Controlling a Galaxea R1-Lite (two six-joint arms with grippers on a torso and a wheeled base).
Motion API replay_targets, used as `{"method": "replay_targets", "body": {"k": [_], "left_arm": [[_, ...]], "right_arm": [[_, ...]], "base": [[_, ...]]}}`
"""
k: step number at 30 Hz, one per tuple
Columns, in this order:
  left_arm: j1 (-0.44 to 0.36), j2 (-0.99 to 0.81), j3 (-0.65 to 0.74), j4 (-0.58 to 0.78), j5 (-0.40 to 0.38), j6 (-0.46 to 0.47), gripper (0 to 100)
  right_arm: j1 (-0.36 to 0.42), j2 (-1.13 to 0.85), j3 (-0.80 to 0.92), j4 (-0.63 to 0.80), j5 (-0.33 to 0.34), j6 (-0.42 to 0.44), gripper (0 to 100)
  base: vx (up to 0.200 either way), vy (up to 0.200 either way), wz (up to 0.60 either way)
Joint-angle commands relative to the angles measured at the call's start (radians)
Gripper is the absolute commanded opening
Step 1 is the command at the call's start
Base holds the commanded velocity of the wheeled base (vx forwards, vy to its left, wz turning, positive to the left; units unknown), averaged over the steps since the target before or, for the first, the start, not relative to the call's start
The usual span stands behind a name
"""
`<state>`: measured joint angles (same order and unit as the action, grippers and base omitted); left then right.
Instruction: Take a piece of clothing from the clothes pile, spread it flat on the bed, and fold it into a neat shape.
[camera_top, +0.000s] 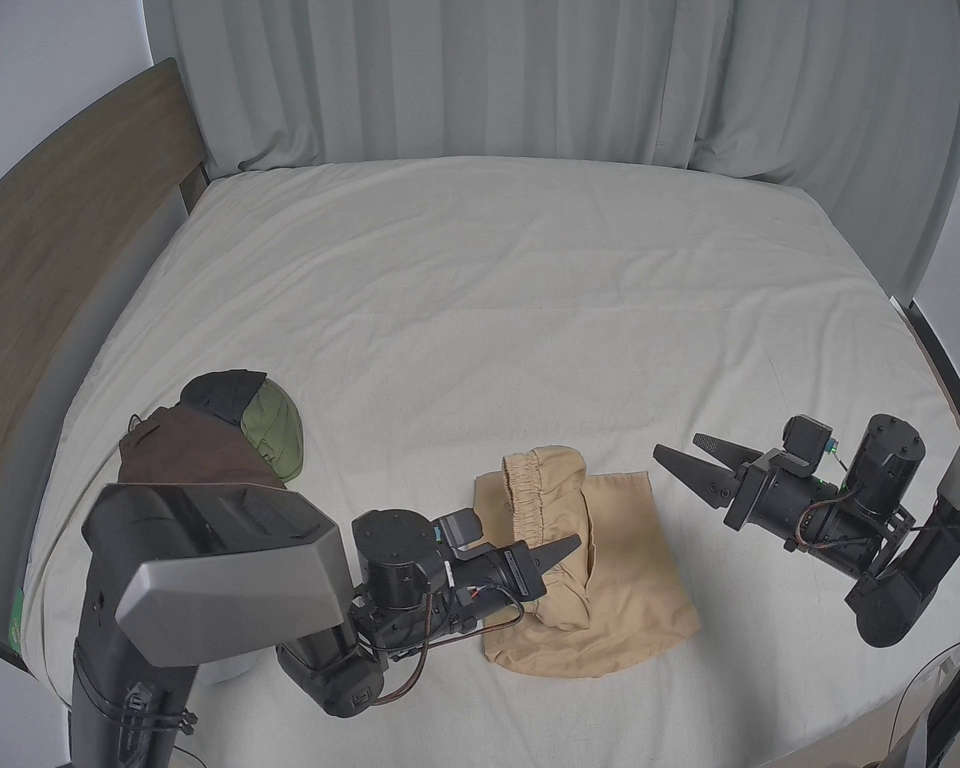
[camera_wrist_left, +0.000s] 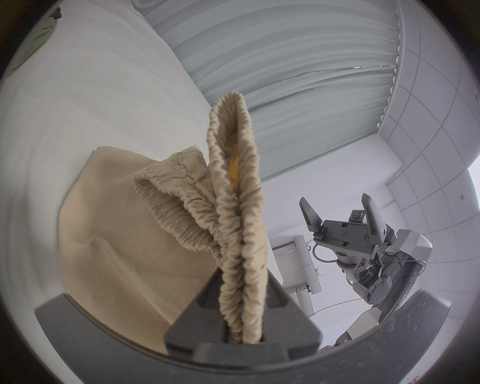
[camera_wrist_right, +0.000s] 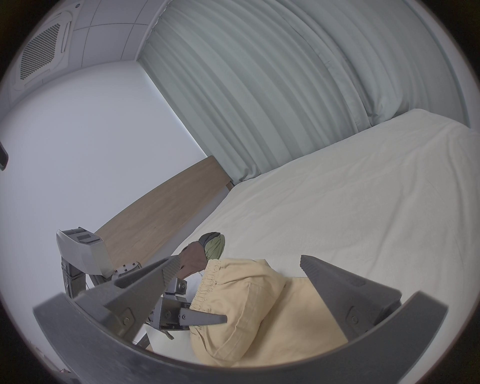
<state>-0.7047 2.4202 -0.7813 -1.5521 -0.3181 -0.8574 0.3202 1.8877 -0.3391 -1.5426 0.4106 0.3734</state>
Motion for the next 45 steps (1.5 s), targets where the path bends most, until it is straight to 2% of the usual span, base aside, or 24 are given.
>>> {"method": "replay_targets", "body": {"k": [1,10,16,17,34,38,45], "left_arm": [[-0.018,0.036,-0.032,-0.002,0.004,0.003,0],[-0.018,0.063,-0.047,-0.002,0.004,0.006,0],[-0.019,0.079,-0.05,0.0,0.004,0.044,0],[-0.019,0.083,-0.05,0.0,0.004,0.051,100],[-0.03,0.083,-0.062,0.0,0.054,0.078,100],[-0.015,0.062,-0.039,-0.002,0.07,0.094,100],[0.057,-0.056,0.059,0.0,0.071,0.118,100]], "right_arm": [[-0.001,-0.001,-0.001,-0.001,0.0,-0.001,100],[-0.003,-0.001,-0.006,-0.001,0.0,0.001,100],[-0.003,-0.001,-0.006,-0.001,0.0,0.001,100],[-0.003,-0.001,-0.006,-0.001,0.0,0.001,100],[-0.006,0.016,0.017,0.001,0.002,0.002,100],[0.007,0.048,0.045,0.001,0.004,0.002,100],[0.01,0.093,0.069,0.001,0.004,0.002,100]], "base": [[0.0,0.0,0.0],[0.0,0.0,0.0],[0.0,0.0,0.0],[0.0,0.0,0.0],[0.0,0.0,0.0],[0.0,0.0,0.0],[0.0,0.0,0.0]]}}
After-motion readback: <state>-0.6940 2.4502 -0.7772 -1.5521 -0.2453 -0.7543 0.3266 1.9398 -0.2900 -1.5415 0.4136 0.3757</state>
